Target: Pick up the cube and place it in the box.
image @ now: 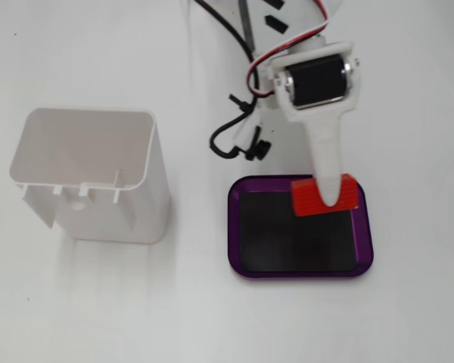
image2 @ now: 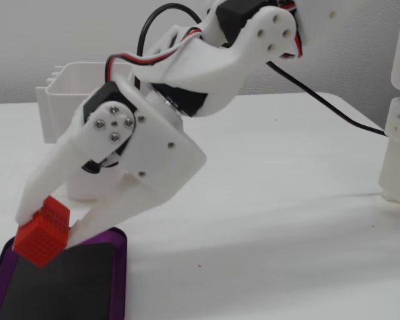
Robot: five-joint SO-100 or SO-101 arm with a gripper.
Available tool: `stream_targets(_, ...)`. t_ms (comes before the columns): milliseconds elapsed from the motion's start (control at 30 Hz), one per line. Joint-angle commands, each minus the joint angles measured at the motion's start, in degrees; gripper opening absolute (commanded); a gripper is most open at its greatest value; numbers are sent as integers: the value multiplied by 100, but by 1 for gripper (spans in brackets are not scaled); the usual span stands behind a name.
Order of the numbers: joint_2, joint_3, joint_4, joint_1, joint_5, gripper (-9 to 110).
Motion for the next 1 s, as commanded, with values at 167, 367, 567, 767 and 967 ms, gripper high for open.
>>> stream_targets(167, 70, -185, -105, 44, -26, 0)
stream_targets(367, 88, -185, -44, 44, -26, 0)
stream_targets(567, 114, -176, -18, 35, -26, 6)
stream_targets(767, 114, -246, 545, 35, -18, 15)
stream_targets(967, 448, -229, 940, 35, 0, 16)
